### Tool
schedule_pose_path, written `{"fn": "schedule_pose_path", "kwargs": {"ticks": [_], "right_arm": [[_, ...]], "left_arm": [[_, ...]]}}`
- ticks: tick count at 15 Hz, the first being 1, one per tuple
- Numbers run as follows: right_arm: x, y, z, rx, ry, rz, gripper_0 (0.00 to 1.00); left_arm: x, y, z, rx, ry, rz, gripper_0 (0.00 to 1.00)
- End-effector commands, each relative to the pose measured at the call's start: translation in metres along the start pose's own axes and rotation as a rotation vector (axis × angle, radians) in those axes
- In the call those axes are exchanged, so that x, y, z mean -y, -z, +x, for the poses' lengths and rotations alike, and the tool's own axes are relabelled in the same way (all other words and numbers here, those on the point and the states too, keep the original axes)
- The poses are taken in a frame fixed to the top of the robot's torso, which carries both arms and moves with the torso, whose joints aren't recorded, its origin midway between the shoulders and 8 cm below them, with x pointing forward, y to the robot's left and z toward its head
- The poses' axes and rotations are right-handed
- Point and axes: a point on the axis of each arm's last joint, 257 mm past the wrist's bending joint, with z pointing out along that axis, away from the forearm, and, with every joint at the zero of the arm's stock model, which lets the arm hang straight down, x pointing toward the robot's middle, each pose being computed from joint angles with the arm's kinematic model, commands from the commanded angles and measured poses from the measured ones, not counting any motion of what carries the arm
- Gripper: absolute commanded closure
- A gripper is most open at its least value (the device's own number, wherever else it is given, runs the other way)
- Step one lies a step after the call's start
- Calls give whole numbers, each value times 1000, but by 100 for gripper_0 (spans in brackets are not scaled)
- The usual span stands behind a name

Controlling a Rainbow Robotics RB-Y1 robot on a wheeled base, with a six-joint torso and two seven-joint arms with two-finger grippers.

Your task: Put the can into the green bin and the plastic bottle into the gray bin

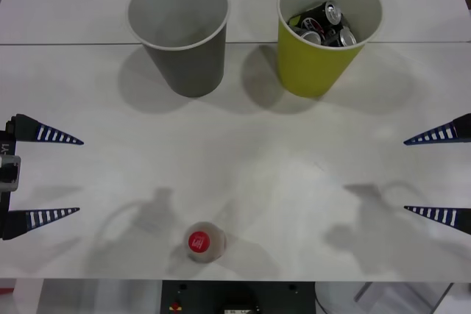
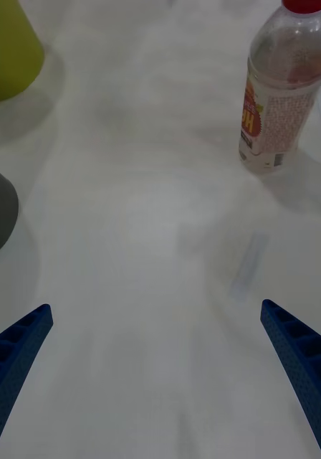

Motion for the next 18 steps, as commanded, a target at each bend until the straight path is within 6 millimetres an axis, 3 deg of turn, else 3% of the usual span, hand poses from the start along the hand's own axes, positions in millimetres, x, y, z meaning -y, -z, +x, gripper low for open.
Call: {"fn": "schedule_pose_path", "kwargs": {"ticks": [1,2,4,7,13,18], "right_arm": [[0,0,0,0,0,0,0],[0,0,0,0,0,0,0],[0,0,0,0,0,0,0],[0,0,0,0,0,0,0],[0,0,0,0,0,0,0],[0,0,0,0,0,0,0]], "left_arm": [[0,0,0,0,0,0,0],[13,-2,13,-7,56,6,0],[14,1,18,2,80,-12,0],[16,0,16,10,78,-9,0],[42,-21,2,98,102,28,0],[61,-41,6,191,85,22,0]]}}
